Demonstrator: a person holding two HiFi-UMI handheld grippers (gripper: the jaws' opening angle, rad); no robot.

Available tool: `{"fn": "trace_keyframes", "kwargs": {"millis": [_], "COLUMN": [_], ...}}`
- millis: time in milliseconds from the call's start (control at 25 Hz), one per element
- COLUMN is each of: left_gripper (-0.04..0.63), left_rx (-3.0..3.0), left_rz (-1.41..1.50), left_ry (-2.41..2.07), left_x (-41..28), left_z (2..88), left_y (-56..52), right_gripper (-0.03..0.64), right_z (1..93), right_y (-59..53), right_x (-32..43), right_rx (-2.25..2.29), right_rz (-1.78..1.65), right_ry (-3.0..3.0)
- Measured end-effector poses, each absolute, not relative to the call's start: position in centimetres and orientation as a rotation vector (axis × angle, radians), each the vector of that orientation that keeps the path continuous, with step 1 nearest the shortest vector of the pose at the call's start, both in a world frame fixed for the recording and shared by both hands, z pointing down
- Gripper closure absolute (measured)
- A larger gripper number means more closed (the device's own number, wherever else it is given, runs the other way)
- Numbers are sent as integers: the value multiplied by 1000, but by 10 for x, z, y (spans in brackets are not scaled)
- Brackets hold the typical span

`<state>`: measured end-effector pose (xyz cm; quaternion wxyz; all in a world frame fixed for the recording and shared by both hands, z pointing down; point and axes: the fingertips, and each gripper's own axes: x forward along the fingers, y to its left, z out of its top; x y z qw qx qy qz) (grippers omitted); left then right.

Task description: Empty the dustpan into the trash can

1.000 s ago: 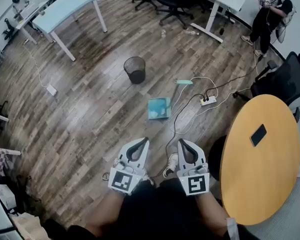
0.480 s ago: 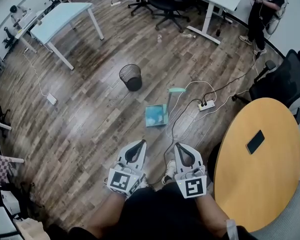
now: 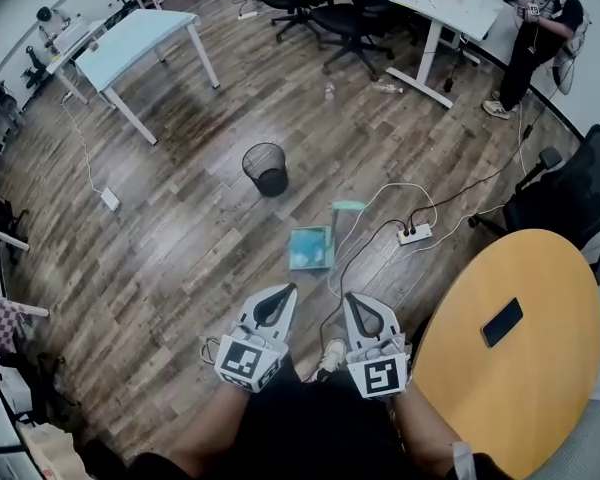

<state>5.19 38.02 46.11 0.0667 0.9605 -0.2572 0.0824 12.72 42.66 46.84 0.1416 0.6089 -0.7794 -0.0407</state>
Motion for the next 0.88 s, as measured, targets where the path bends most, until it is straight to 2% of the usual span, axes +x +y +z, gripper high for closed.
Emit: {"fn": "trace_keyframes", "kwargs": {"millis": [440,880], "left_gripper": [583,583], "left_rx": [2896,2848], "left_rz": [226,207], "left_ry": [-797,-741], "left_x": [64,56], "left_z": [471,486], "left_y": [316,213], "right_gripper": [592,593], "right_z": [480,496], "right_y": [368,259], "right_x": [149,152], "right_rx": [1758,1746], "right_rz": [-103,45], "right_ry": [-2281,-2241]}}
